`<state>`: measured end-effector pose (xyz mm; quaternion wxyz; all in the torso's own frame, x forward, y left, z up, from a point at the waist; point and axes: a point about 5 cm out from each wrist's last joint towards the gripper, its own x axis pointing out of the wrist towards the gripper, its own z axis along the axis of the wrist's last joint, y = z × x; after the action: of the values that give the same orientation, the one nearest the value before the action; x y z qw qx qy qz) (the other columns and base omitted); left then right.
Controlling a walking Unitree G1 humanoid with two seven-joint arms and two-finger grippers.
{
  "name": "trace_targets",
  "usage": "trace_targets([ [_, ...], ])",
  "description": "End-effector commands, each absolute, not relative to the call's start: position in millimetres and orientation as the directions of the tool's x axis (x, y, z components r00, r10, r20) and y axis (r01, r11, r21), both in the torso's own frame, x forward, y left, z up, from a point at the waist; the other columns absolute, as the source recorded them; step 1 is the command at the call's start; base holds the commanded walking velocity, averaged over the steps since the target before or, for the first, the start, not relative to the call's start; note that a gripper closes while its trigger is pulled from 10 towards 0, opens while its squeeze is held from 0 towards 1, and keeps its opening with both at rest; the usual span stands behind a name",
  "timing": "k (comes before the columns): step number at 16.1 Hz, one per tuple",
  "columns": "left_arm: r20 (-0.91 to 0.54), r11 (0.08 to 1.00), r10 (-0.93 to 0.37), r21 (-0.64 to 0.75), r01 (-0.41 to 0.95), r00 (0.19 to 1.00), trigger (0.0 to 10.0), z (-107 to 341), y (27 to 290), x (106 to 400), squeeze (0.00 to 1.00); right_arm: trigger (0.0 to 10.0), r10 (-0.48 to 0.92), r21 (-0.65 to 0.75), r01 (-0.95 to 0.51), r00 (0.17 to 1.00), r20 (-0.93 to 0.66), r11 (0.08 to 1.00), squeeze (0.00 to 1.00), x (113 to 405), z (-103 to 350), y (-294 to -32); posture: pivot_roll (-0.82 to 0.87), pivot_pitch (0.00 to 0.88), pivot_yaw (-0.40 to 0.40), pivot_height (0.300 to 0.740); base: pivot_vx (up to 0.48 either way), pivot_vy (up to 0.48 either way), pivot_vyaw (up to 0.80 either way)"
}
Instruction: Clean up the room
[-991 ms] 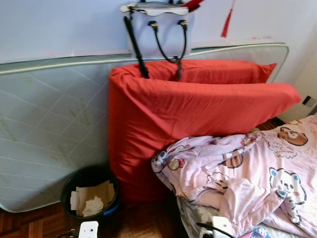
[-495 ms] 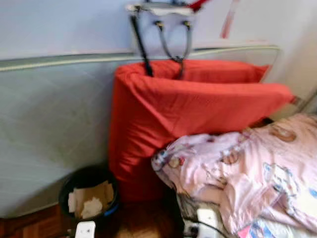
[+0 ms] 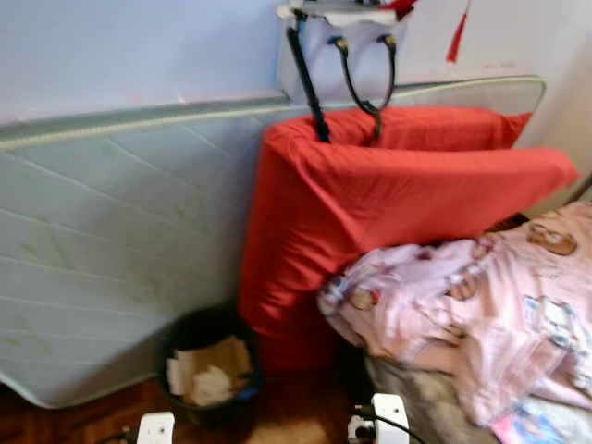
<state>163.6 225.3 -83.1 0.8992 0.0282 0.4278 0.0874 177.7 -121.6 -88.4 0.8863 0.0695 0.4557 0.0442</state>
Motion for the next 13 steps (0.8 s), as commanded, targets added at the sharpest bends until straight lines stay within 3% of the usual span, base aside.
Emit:
trace_targets([
  [1, -0.776, 0.987, 0.159, 0.106, -0.123, 0.611, 10.0, -85.9, 216.6, 162.2, 0.0, 10.0, 0.117, 0.145, 0.001, 0.576, -0.809, 0.989, 0.0, 175.5, -89.8, -130.7, 0.12, 0.0, -0.055, 0.74, 0.0, 0.48, 0.0],
  [13, -0.775, 0.986, 0.164, 0.104, -0.132, 0.611, 10.0, -85.7, 216.5, 162.6, 0.0, 10.0, 0.113, 0.146, 0.01, 0.577, -0.809, 0.989, 0.0, 175.3, -89.9, -132.9, 0.12, 0.0, -0.058, 0.74, 0.0, 0.48, 0.0],
])
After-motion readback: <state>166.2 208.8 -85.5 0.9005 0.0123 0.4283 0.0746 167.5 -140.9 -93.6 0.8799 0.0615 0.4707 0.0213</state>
